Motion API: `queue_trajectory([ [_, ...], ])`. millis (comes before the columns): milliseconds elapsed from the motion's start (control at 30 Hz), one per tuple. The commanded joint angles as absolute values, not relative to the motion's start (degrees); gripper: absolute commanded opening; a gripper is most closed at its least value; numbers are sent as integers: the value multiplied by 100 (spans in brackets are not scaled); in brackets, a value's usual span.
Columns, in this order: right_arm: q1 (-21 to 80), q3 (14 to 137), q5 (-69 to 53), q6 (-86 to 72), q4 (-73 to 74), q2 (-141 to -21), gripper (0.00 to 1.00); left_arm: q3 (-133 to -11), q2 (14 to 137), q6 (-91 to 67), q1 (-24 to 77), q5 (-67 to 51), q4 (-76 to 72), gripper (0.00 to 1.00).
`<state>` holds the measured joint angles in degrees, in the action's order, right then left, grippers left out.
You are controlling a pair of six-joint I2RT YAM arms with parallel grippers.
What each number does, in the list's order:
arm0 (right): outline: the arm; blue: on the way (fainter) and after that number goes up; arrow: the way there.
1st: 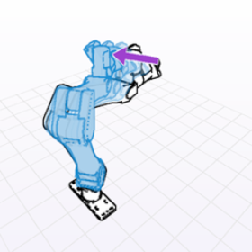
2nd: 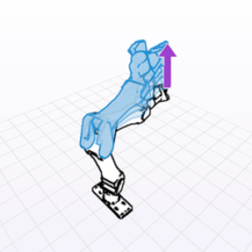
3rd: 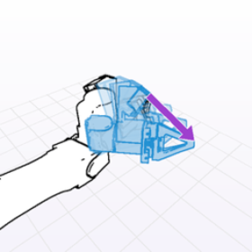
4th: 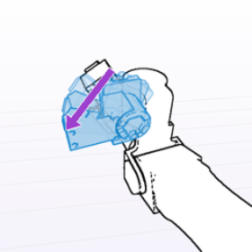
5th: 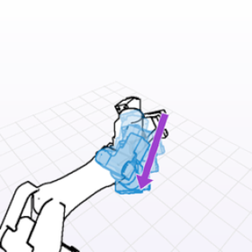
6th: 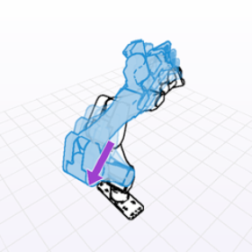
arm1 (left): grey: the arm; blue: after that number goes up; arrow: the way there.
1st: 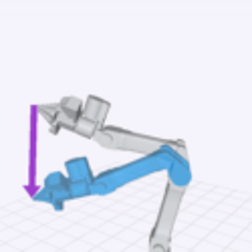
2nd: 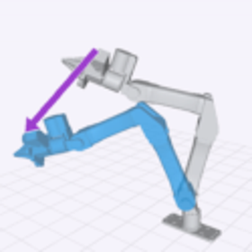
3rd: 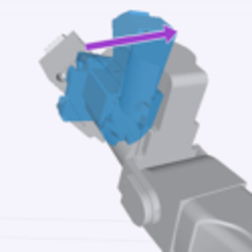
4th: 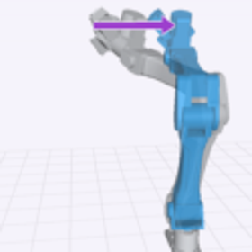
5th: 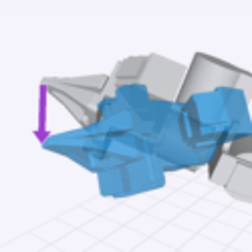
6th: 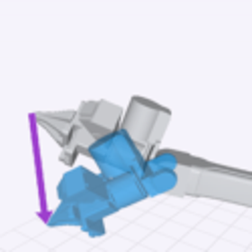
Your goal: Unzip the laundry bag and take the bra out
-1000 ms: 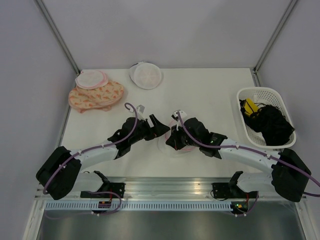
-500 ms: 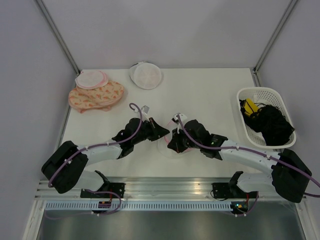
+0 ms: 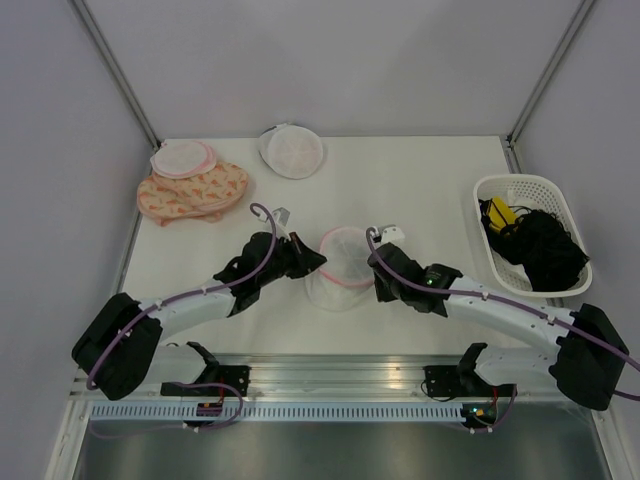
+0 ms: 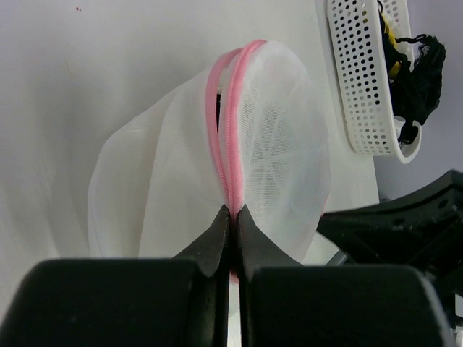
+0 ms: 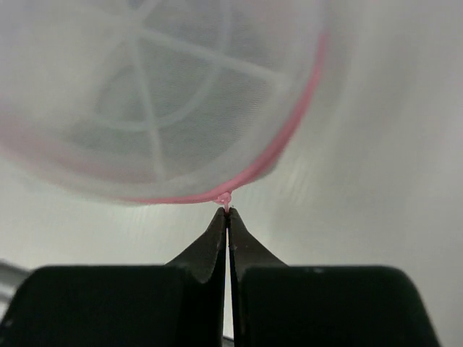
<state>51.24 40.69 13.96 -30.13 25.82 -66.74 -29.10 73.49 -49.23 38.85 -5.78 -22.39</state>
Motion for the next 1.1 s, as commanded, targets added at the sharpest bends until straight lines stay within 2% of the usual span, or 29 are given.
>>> queue_trajectory([
  [0, 5054, 4640, 3513, -3541, 3567, -7047, 0, -3225, 7453, -4307, 3806, -931, -2163, 2],
  [167, 4730, 5325, 4927, -3937, 3586, -8058, 0, -3594, 7673, -3798, 3727, -1371, -1855, 2],
  [400, 4298, 5757, 5099, -3718, 3200, -8868, 0, -4025, 8103, -3112, 3350, -2355, -1636, 2],
  [467, 4289, 5634, 4835, -3561, 2937, -8781, 0, -4236, 8235, -3111, 3252, -2181, -1398, 28],
  [500, 4298, 5547, 4477, -3507, 2805, -8615, 0, -4245, 8227, -3181, 3208, -2084, -1363, 48],
  [533, 4298, 5328, 4308, -3437, 2673, -8509, 0, -4193, 8113, -3356, 3208, -1761, -1362, 73],
  [567, 4298, 5230, 4107, -3393, 2576, -8421, 0, -4123, 7990, -3453, 3208, -1593, -1371, 79],
  [667, 4298, 4923, 3360, -3261, 2242, -8034, 0, -3763, 7413, -3910, 3217, -863, -1362, 91],
  [733, 4298, 4712, 2459, -3024, 2040, -7727, 1, -3464, 7077, -4253, 3243, -599, -1345, 94],
  [900, 4298, 4220, -189, -2567, 988, -6858, 0, -3059, 6365, -4824, 3576, -484, -1493, 96],
  [967, 4298, 4070, -884, -2514, 774, -6654, 0, -2953, 6328, -5027, 3700, -580, -1730, 96],
  [1067, 4298, 4069, -1230, -2435, 712, -6487, 0, -3006, 6477, -5168, 3911, -606, -1837, 96],
])
